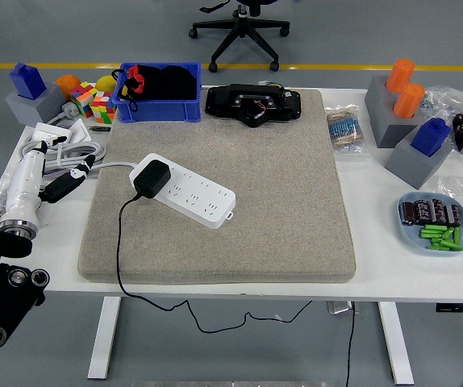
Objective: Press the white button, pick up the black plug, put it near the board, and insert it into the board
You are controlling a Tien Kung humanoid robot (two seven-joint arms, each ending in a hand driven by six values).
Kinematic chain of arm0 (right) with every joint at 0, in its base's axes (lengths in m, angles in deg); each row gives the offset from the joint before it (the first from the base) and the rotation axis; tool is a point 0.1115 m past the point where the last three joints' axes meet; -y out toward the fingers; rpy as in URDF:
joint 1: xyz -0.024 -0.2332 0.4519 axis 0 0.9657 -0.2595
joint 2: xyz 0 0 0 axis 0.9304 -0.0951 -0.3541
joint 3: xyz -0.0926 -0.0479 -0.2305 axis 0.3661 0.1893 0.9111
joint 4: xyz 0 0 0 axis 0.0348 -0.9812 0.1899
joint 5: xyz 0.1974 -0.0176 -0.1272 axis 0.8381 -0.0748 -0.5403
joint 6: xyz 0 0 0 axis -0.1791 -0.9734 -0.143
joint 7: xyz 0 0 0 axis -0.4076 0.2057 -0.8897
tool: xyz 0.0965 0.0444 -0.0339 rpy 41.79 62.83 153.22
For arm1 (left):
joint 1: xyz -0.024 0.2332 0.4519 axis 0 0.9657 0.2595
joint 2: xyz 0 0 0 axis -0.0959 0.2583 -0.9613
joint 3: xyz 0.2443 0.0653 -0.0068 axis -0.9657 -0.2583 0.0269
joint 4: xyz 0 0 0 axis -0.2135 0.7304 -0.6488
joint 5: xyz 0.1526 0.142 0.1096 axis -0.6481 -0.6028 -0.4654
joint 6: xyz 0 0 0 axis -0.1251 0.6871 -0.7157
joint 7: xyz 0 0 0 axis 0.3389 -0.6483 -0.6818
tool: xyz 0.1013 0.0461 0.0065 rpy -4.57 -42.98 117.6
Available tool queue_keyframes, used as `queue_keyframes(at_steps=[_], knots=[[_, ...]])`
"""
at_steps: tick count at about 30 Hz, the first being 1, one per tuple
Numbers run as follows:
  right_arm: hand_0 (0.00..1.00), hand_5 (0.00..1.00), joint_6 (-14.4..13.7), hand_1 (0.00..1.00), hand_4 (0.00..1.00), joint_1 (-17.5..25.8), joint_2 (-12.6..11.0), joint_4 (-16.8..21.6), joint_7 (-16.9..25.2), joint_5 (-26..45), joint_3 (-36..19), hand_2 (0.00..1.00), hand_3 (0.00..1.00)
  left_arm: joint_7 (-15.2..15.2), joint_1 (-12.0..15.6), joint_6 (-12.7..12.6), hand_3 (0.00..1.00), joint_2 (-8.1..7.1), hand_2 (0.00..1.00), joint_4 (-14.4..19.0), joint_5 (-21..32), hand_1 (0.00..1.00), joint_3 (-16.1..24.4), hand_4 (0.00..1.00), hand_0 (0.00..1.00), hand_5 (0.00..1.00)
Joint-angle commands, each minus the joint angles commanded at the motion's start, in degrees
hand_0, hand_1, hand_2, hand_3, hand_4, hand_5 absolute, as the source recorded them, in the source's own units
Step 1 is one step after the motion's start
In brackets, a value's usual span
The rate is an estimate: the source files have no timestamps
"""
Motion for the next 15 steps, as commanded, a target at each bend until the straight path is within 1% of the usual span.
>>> queue_keyframes(at_steps=[15], knots=[[0.62,0.398,0.1,0.589,0.659,-0.1,0.2,0.1,0.0,0.1,0.1,0.586,0.584,0.1,0.3,0.0,0.828,0.16,0.906,0.4,0.2,0.966,0.3,0.839,0.992,0.667]])
